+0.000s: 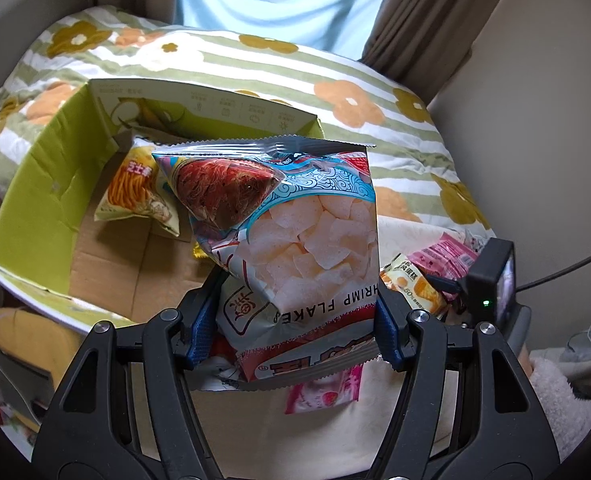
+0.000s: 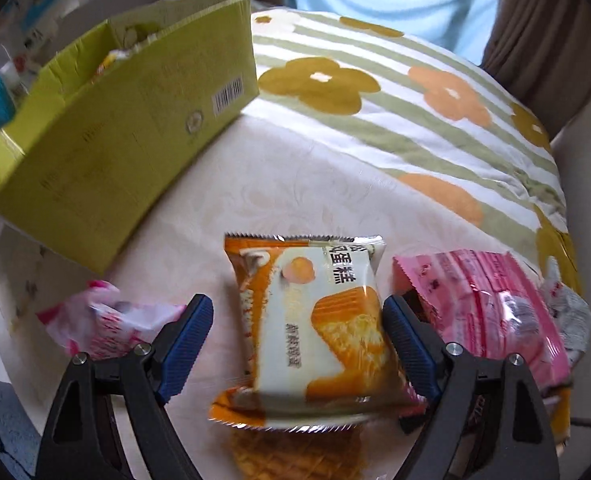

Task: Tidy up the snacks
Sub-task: 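Grasp the orange cake packet with the right tool, then drop the shrimp-flake bag into the box with the left tool while the right tool drops the cake packet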

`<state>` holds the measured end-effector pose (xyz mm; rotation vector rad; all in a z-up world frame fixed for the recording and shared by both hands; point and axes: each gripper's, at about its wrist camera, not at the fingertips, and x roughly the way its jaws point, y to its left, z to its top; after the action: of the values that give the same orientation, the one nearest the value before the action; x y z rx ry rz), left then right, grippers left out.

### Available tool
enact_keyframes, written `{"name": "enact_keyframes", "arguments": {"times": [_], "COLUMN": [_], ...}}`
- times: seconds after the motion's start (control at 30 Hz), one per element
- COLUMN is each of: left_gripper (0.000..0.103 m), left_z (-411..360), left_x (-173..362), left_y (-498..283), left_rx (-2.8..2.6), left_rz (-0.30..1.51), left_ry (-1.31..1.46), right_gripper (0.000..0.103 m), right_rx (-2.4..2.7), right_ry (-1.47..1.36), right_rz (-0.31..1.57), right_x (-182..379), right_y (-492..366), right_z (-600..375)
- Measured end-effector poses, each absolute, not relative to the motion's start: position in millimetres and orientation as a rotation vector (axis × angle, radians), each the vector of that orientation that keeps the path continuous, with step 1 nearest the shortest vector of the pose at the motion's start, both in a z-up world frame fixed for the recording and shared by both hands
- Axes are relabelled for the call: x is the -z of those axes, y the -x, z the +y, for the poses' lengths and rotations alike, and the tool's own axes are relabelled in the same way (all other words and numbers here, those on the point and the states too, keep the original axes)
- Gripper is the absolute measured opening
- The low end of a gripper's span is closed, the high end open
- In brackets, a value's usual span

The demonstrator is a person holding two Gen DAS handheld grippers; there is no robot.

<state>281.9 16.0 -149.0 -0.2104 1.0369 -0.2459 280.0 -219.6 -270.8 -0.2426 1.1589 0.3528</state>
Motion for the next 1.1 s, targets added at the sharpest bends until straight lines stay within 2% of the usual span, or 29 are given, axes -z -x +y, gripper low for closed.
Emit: {"name": "enact_keyframes", "arguments": {"times": [0.1,0.17,0.2,0.33,0.6,1.1], "left_gripper": [0.062,0.062,0.062,0.062,0.062,0.062], "left_z": [13.0,13.9,14.2,18.2,33.6,118.8], "left_x": [149.2,149.6,149.5,149.0,129.0,81.6], "left_y": [-279.8,-279.2,-278.8,-278.2,-273.5,-283.2], "left_rx": [0.231,0.224,0.221,0.210,0.202,0.212], "left_rz": [1.032,1.029,1.028,1.026,0.987,0.893], "left_ry": [0.211,0.217,0.218,0.227,0.230,0.222], "right_gripper": [0.084,0.076,0.069,0.062,0.062,0.062], "right_rx": [-0.362,-0.365,-0.364,-0.370,-0.358,-0.280], "right_ry": [0.271,0.288,0.300,0.316,0.266,0.137], "right_rz": [1.173,1.182,1.184,1.173,1.097,0.890], "right_x": [281.8,287.5,289.1,289.8,247.4,108.7], "right_y": [-283.0,-283.8,-284.0,-282.9,-276.3,-281.6], "right_z": [-220.9,-220.8,-220.2,-218.9,-214.5,-140.5]}}
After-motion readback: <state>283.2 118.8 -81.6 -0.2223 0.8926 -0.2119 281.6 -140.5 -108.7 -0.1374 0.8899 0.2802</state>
